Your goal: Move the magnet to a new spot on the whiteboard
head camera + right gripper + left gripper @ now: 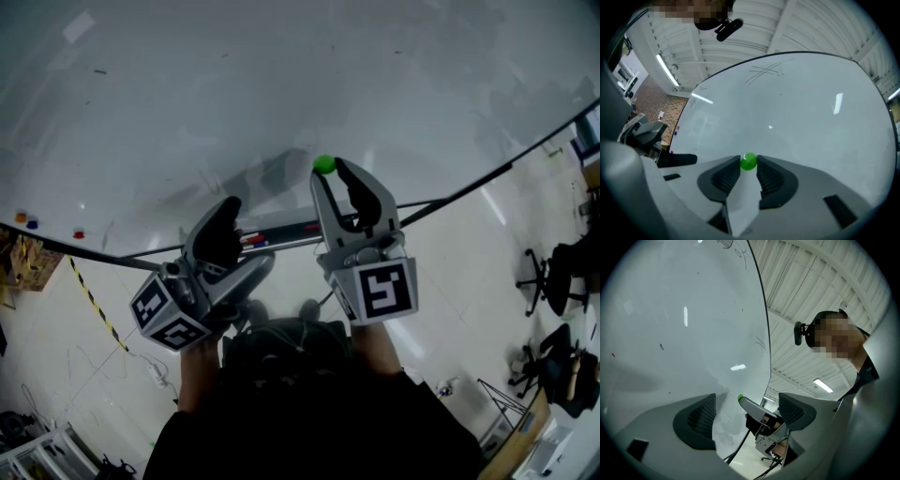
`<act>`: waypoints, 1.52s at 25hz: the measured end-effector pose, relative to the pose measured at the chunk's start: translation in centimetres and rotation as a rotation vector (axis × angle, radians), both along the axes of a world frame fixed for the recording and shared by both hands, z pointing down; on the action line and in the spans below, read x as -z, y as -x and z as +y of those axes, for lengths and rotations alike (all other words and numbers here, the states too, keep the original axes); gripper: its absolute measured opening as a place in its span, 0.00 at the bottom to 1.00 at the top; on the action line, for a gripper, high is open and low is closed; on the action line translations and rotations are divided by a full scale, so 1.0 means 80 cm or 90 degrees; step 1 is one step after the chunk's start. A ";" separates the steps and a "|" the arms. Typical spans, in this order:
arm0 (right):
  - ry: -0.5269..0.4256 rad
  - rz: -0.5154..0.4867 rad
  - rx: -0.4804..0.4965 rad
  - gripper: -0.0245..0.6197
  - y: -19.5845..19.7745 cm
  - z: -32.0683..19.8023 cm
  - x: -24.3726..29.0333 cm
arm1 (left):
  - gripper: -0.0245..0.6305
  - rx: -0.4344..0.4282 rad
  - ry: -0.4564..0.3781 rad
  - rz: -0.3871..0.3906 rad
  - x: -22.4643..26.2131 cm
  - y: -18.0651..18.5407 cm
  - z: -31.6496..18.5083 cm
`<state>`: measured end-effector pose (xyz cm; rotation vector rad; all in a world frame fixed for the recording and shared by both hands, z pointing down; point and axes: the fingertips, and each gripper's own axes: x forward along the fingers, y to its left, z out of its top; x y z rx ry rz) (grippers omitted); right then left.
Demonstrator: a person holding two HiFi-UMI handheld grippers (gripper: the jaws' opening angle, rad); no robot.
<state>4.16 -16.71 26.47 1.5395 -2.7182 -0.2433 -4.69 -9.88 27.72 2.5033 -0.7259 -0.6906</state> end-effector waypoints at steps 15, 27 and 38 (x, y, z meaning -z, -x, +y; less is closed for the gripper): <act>-0.010 0.024 -0.014 0.25 0.022 -0.016 -0.011 | 0.67 0.005 -0.015 0.002 0.003 0.011 0.002; -0.011 0.036 -0.031 0.25 0.020 -0.024 -0.018 | 0.67 0.006 -0.017 0.000 0.003 0.012 0.000; -0.013 0.031 -0.034 0.25 0.018 -0.029 -0.022 | 0.67 0.007 -0.011 -0.003 0.003 0.011 -0.003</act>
